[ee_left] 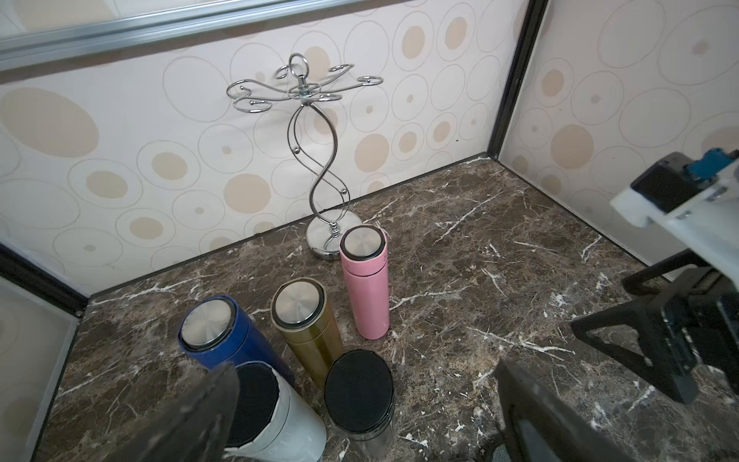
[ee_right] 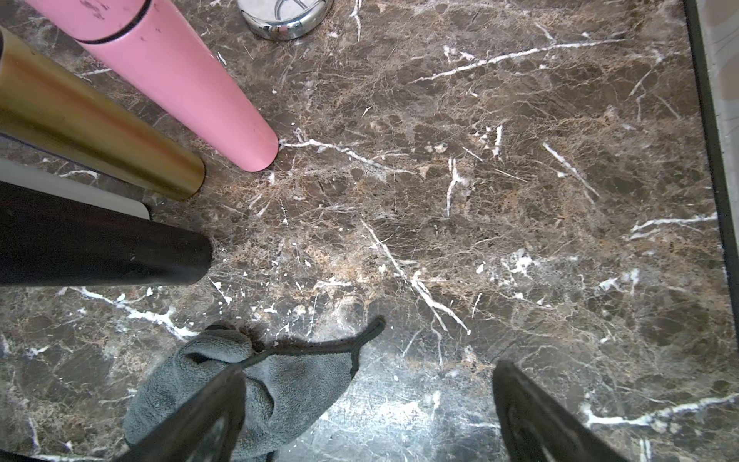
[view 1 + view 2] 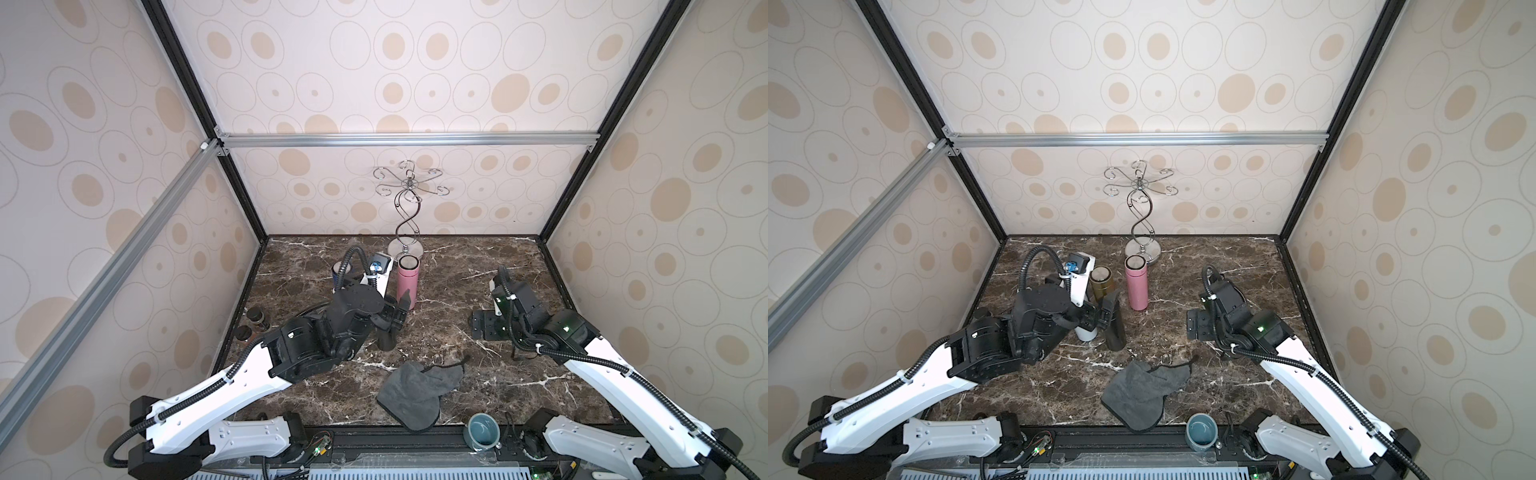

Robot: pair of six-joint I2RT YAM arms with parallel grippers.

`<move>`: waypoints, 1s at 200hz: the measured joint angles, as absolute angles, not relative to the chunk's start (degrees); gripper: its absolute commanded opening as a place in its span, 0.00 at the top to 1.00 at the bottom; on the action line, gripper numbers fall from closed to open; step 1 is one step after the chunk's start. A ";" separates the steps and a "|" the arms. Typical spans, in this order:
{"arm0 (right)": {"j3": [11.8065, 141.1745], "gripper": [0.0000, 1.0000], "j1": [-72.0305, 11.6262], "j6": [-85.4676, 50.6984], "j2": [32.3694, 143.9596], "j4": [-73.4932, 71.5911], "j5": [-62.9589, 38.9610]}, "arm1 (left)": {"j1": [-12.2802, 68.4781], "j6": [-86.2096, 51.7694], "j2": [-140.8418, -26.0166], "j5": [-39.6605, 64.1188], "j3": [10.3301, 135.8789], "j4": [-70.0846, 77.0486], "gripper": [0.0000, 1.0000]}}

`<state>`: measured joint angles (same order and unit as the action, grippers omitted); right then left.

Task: Wipe the surface of the thermos
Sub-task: Pick up the thermos from the center of the board.

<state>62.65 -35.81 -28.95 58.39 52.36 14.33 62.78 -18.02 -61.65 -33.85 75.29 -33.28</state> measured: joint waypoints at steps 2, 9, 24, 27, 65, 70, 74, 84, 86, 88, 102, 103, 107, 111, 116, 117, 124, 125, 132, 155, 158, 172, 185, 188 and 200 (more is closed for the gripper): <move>62.61 0.02 -35.92 -29.10 58.37 52.36 14.35 | 62.78 -18.24 -61.47 -33.91 75.09 -33.41 0.00; 62.43 0.02 -36.40 -29.69 58.24 52.27 14.50 | 62.81 -19.00 -60.75 -34.26 74.35 -33.69 0.00; 61.95 0.02 -38.04 -31.00 58.13 52.31 14.92 | 63.11 -21.12 -59.09 -34.74 71.96 -33.69 0.00; 61.80 0.02 -38.65 -31.33 58.13 52.31 15.11 | 63.16 -21.56 -58.63 -34.83 71.11 -33.69 0.00; 60.34 0.02 -45.23 -34.28 57.39 51.70 15.92 | 63.83 -25.96 -55.72 -34.54 63.92 -33.65 0.00; 59.86 0.02 -45.76 -34.57 56.95 51.46 15.90 | 63.88 -26.26 -55.37 -34.41 63.07 -33.52 0.00; 59.53 0.02 -46.06 -34.76 56.58 51.42 15.86 | 63.88 -26.48 -55.02 -34.24 62.41 -33.47 0.00; 59.00 0.02 -46.41 -35.16 55.94 51.40 15.86 | 63.88 -27.05 -54.37 -34.00 61.25 -33.26 0.00; 58.94 0.02 -46.44 -35.18 55.88 51.37 15.84 | 63.88 -27.22 -54.19 -33.95 60.97 -33.12 0.00; 58.89 0.02 -46.46 -35.20 55.83 51.37 15.84 | 63.88 -27.27 -54.15 -33.98 60.90 -33.08 0.00; 58.33 0.02 -46.54 -35.57 55.46 50.87 15.44 | 63.92 -28.18 -52.95 -33.74 58.65 -31.51 0.00; 58.33 0.02 -46.54 -35.57 55.46 50.87 15.44 | 63.92 -28.18 -52.95 -33.74 58.65 -31.51 0.00; 58.13 0.02 -46.57 -35.57 55.37 50.59 15.25 | 63.92 -28.51 -52.49 -33.63 57.78 -30.96 0.00; 57.91 0.02 -46.57 -35.59 55.33 50.33 15.05 | 63.92 -28.77 -52.12 -33.56 56.90 -30.39 0.00; 57.67 0.02 -46.57 -35.57 55.29 50.04 14.94 | 63.92 -29.02 -51.68 -33.50 55.92 -29.87 0.00; 57.58 0.02 -46.57 -35.59 55.29 49.95 14.87 | 63.92 -29.08 -51.59 -33.47 55.64 -29.69 0.00; 57.21 0.03 -46.57 -35.57 55.27 49.45 14.70 | 63.92 -29.41 -51.00 -33.32 53.76 -28.67 0.00; 57.14 0.02 -46.57 -35.57 55.24 49.36 14.68 | 63.92 -29.45 -50.94 -33.30 53.56 -28.62 0.00; 56.66 0.03 -46.57 -35.57 55.24 48.75 14.35 | 63.92 -29.74 -50.61 -33.23 51.94 -27.77 0.00; 54.96 0.03 -46.57 -35.57 55.27 46.72 13.41 | 63.94 -30.33 -50.22 -32.47 46.92 -23.97 0.00; 54.76 0.03 -46.57 -35.59 55.27 46.50 13.39 | 63.96 -30.39 -50.15 -32.38 46.33 -23.27 0.00; 53.47 0.03 -46.57 -35.66 55.27 45.36 13.02 | 64.01 -30.48 -49.10 -31.86 42.63 -19.86 0.00; 52.62 0.03 -46.57 -35.75 55.27 44.51 12.69 | 64.01 -30.57 -46.92 -31.59 39.11 -16.69 0.00; 52.42 0.03 -46.57 -35.75 55.27 44.29 12.53 | 64.01 -30.59 -46.41 -31.55 38.44 -16.08 0.00; 52.01 0.03 -46.57 -35.75 55.27 43.64 12.21 | 64.03 -30.61 -43.99 -31.44 35.53 -13.41 0.00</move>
<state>52.01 -46.57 -35.75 55.27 43.64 12.21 64.03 -30.61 -43.99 -31.44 35.53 -13.41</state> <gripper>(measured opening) 0.969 0.998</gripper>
